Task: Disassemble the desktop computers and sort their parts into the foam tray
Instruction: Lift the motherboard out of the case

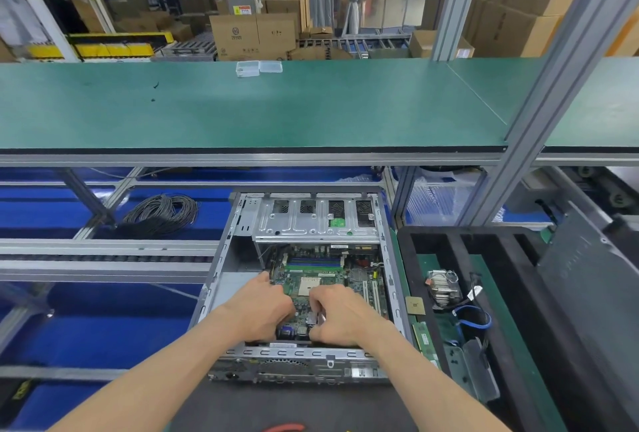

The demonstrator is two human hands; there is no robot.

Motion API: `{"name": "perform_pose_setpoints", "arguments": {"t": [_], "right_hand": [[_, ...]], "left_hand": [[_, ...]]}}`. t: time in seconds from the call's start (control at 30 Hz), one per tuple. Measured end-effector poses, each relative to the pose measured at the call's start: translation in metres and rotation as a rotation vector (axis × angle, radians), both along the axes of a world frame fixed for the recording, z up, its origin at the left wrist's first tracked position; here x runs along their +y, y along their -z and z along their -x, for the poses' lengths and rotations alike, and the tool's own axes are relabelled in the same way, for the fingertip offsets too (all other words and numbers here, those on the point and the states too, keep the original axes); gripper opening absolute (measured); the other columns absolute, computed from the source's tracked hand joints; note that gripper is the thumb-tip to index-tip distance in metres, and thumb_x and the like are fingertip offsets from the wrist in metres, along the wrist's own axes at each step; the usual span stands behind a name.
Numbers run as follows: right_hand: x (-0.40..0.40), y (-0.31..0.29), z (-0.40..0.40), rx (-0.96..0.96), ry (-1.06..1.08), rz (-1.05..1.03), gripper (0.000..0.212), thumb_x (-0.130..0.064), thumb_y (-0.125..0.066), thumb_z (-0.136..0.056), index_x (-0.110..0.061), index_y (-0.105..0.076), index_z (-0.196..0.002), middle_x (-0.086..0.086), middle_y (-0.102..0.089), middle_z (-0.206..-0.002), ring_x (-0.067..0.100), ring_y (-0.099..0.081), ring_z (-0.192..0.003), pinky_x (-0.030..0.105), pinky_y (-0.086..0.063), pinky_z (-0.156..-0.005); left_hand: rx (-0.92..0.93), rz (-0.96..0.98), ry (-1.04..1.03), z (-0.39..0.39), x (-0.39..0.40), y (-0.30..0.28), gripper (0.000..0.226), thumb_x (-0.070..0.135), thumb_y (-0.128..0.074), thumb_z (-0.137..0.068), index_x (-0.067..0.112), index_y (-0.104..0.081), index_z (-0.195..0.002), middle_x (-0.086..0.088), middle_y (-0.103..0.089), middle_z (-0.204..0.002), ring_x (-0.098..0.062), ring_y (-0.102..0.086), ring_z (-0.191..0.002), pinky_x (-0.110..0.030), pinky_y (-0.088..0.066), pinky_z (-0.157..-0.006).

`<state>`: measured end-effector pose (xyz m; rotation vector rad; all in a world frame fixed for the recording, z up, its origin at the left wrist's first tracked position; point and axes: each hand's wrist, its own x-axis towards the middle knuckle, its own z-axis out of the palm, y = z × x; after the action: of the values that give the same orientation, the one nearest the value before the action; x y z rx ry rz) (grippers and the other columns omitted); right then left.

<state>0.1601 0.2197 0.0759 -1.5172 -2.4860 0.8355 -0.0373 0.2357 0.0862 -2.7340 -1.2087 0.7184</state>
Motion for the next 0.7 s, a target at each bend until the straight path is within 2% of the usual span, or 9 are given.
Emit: {"name": "perform_pose_setpoints", "arguments": {"t": [0.17,0.3,0.37,0.47,0.57,0.63,0.7], "right_hand": [[-0.001,0.002,-0.002,-0.016,-0.096,-0.019,0.030,-0.032,-0.073,-0.078,-0.020,-0.054,-0.098,-0.003,-0.056,-0.097,0.015,-0.048,-0.083,0.034,-0.043,-0.068],[-0.001,0.000,-0.002,0.019,-0.073,-0.079,0.024,-0.034,-0.075,-0.077,-0.022,-0.061,-0.092,-0.004,-0.060,-0.094,0.016,-0.054,-0.084,0.033,-0.048,-0.072],[-0.001,-0.002,-0.004,0.055,-0.039,-0.099,0.023,-0.033,-0.074,-0.075,-0.024,-0.058,-0.089,-0.006,-0.058,-0.090,0.017,-0.055,-0.082,0.035,-0.050,-0.073],[-0.001,-0.002,-0.005,0.077,-0.014,-0.140,0.025,-0.033,-0.073,-0.075,-0.027,-0.053,-0.088,-0.010,-0.053,-0.086,0.014,-0.051,-0.077,0.032,-0.043,-0.067],[-0.001,-0.004,-0.003,0.095,-0.003,-0.159,0.026,-0.031,-0.073,-0.077,-0.026,-0.052,-0.091,-0.010,-0.050,-0.086,0.013,-0.048,-0.075,0.029,-0.033,-0.064],[-0.001,-0.006,-0.002,0.105,0.007,-0.158,0.026,-0.029,-0.072,-0.077,-0.024,-0.051,-0.092,-0.009,-0.049,-0.086,0.014,-0.046,-0.074,0.029,-0.032,-0.064],[-0.002,-0.008,0.000,0.107,0.017,-0.154,0.026,-0.028,-0.072,-0.078,-0.024,-0.051,-0.092,-0.010,-0.048,-0.084,0.013,-0.046,-0.073,0.030,-0.032,-0.064]], "left_hand": [[-0.085,0.093,-0.026,0.006,0.005,-0.004,0.009,0.024,-0.059,-0.067,0.027,-0.052,-0.072,0.006,-0.063,-0.076,-0.018,-0.053,-0.072,-0.033,-0.039,-0.081],[-0.192,0.154,-0.059,0.012,0.010,-0.008,0.015,0.029,-0.059,-0.062,0.026,-0.046,-0.068,0.006,-0.058,-0.078,-0.018,-0.051,-0.075,-0.028,-0.033,-0.066],[-0.269,0.175,-0.057,0.015,0.011,-0.008,0.015,0.028,-0.059,-0.063,0.026,-0.045,-0.068,0.009,-0.047,-0.081,-0.014,-0.044,-0.078,-0.027,-0.032,-0.062],[-0.373,0.164,-0.056,0.018,0.012,-0.007,0.017,0.028,-0.059,-0.062,0.024,-0.043,-0.069,0.010,-0.034,-0.087,-0.010,-0.033,-0.083,-0.023,-0.033,-0.065],[-0.435,0.047,-0.054,0.018,0.011,-0.004,0.029,0.041,-0.060,-0.064,0.025,-0.041,-0.077,0.010,-0.034,-0.092,-0.009,-0.031,-0.084,-0.022,-0.036,-0.069],[-0.449,-0.027,-0.054,0.012,0.006,0.001,0.039,0.044,-0.062,-0.065,0.027,-0.038,-0.090,0.010,-0.038,-0.098,-0.011,-0.036,-0.088,-0.025,-0.042,-0.072],[-0.400,-0.033,-0.062,0.004,0.000,0.010,0.048,0.038,-0.065,-0.069,0.027,-0.040,-0.109,0.007,-0.049,-0.114,-0.016,-0.047,-0.102,-0.033,-0.048,-0.086]]}}
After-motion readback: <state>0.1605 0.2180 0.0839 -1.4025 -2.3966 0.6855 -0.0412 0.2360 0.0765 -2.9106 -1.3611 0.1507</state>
